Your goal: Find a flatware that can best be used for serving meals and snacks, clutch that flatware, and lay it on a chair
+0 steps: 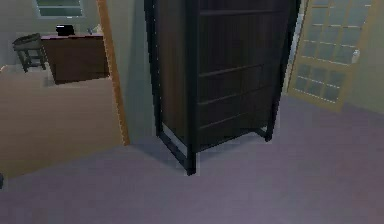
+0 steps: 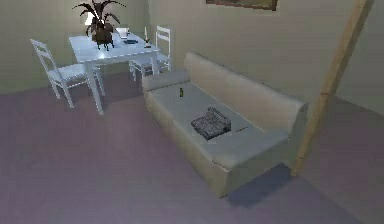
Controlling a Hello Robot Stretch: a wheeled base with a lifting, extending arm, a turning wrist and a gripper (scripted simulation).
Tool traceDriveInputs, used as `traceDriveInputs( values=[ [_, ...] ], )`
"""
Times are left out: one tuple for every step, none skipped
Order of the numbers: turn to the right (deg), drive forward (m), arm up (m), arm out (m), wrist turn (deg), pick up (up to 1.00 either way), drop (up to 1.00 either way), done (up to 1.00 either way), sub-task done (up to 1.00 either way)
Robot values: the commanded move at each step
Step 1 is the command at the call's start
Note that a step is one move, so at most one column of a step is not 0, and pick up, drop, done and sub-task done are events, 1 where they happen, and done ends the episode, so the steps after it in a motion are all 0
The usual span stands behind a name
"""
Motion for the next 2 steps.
traceDriveInputs(
  values=[
    [-12.0,0.00,0.00,0.00,0.0,0.00,0.00,0.00,0.00],
    [0.0,1.00,0.00,0.00,0.0,0.00,0.00,0.00,0.00]
  ],
)
